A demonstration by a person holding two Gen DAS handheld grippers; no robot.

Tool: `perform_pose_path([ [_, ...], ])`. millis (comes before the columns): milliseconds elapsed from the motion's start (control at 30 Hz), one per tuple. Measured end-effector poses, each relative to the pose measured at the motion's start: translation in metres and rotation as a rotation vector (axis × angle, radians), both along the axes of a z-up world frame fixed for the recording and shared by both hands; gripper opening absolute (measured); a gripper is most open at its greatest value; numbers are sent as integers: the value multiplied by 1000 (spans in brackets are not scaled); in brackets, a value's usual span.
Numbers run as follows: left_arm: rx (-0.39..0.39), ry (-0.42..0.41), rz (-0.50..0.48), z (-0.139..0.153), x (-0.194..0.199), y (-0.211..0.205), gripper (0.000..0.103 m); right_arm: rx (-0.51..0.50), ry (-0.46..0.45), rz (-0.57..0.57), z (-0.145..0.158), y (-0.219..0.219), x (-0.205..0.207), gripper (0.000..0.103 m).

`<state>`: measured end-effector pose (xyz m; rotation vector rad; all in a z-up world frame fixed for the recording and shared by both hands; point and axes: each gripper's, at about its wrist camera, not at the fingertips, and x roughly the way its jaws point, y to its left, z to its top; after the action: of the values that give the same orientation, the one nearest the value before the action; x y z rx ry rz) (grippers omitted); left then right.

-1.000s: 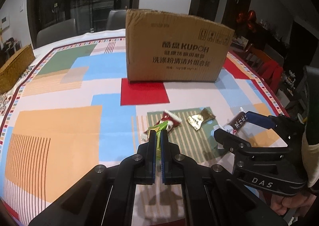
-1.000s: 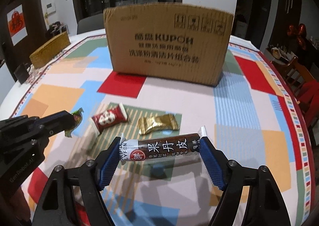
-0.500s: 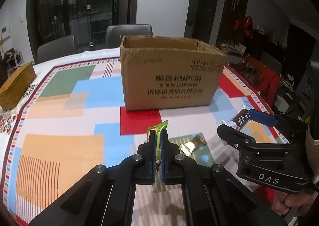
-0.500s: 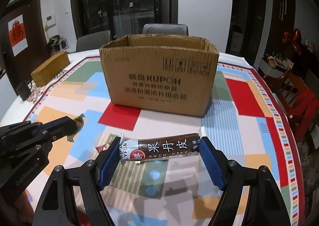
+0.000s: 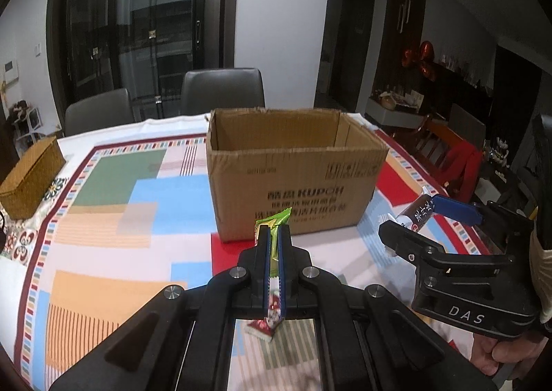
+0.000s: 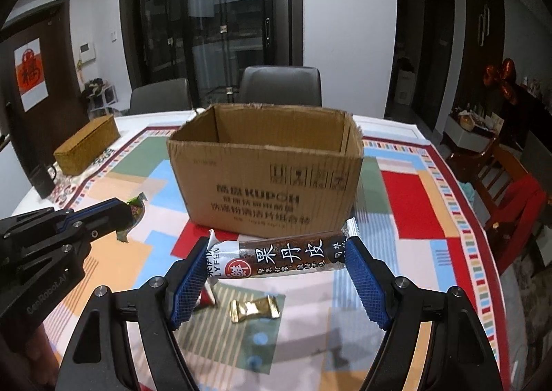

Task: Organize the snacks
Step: 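Carry the fruit-roll bar and green candy over the cardboard box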

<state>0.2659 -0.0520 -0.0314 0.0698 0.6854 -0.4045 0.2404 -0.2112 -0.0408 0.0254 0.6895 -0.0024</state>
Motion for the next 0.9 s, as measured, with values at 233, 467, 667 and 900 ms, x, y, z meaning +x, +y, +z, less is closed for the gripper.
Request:
perform_pose_path([
  [233, -10, -29, -6, 19, 16, -5, 5, -1, -28, -6, 18, -5, 10, 78],
  [467, -20, -50, -19, 33, 37, -13, 5, -4, -57, -14, 37, -11, 24, 78],
  [667, -23, -57, -30, 39, 55, -21, 5, -7, -76, -22, 48, -19, 38, 78],
  [900, -19, -61, -37, 41, 77, -29, 5, -3, -82, -26, 52, -27, 56, 78],
])
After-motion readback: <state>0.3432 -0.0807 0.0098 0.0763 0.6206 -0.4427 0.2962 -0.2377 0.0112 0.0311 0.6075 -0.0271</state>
